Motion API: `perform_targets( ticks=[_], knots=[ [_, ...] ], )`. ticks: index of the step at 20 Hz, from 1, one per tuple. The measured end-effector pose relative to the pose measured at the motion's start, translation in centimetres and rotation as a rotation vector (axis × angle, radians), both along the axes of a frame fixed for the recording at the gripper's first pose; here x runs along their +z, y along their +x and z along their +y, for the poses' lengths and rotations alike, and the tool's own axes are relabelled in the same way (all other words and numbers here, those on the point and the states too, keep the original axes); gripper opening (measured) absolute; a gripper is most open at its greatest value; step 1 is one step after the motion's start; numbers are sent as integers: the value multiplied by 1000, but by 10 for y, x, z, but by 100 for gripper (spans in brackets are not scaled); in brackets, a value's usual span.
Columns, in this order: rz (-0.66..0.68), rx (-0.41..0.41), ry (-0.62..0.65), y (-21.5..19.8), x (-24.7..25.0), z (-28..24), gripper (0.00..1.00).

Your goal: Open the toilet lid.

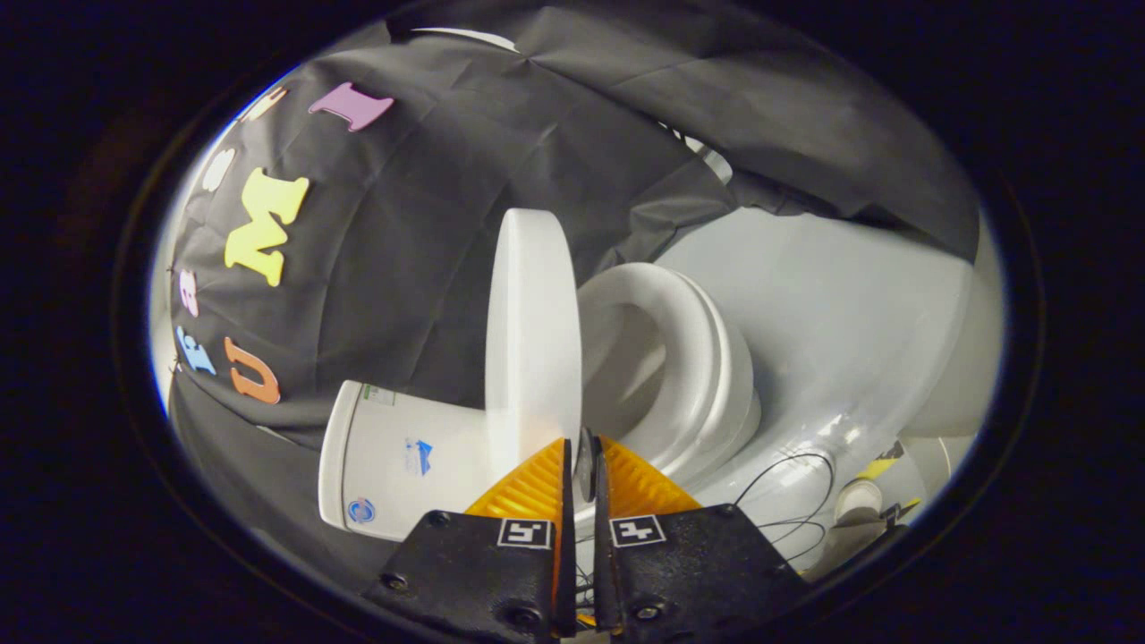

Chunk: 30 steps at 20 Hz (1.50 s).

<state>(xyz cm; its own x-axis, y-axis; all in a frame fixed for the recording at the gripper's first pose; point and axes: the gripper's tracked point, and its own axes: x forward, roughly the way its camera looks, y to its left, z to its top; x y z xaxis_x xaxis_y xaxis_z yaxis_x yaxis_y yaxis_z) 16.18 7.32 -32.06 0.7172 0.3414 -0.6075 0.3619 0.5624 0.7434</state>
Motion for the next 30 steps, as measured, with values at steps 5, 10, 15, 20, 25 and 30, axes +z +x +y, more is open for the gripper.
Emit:
perform_targets(
  ticks=[5, 10, 15, 20, 25, 30],
  knots=[
    [-35, 43, -74, 2, 34, 19, 11],
    [-52, 79, -161, 3, 59, 39, 11],
    [-57, 93, -199, 6, 77, 55, 11],
    [-77, 120, -229, 8, 93, 73, 11],
    [-98, 141, -238, 10, 110, 91, 11],
    [-128, 198, -299, 11, 128, 116, 11]
  ],
)
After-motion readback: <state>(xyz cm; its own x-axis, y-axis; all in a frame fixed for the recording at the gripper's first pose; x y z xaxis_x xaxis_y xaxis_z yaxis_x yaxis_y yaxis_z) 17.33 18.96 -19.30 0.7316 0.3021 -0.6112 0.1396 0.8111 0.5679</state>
